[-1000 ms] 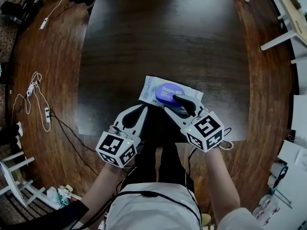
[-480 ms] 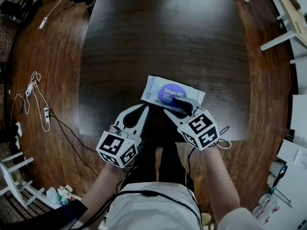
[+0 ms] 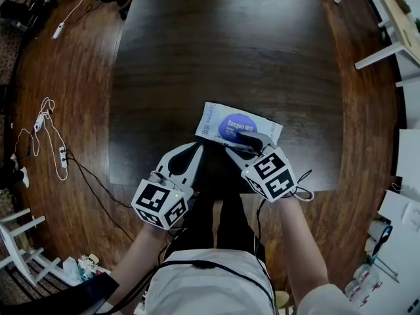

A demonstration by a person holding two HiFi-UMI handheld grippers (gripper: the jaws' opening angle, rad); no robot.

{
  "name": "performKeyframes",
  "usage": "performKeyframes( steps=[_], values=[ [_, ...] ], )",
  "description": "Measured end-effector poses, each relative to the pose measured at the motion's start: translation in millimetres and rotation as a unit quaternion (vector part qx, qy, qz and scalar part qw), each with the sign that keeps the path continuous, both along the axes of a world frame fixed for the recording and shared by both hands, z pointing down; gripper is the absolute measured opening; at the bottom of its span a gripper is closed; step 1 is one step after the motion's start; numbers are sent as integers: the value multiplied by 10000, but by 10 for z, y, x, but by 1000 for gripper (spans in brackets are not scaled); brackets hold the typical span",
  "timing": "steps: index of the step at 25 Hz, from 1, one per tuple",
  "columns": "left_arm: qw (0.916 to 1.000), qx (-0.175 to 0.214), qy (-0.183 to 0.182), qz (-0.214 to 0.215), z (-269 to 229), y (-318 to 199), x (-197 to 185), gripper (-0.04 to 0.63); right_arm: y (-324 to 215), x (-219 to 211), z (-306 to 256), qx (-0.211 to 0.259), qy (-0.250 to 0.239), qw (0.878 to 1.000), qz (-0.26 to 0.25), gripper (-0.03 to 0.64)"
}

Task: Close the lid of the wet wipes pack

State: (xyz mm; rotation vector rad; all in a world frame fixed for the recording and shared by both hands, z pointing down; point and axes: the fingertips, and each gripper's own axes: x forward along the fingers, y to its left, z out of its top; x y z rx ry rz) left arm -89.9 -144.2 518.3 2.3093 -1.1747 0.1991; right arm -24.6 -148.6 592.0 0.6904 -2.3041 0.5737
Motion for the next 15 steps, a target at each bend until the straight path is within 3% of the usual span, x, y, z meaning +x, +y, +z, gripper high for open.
performKeyframes(
  steps=[7, 15],
  values=[
    [10000, 53, 14, 52, -49, 32, -39, 2, -12, 9, -64, 162, -174, 9996, 143, 167],
    [9988, 438, 41, 198, -515, 46, -66, 2, 20, 160, -824, 727, -885, 9900, 826, 167]
  ],
)
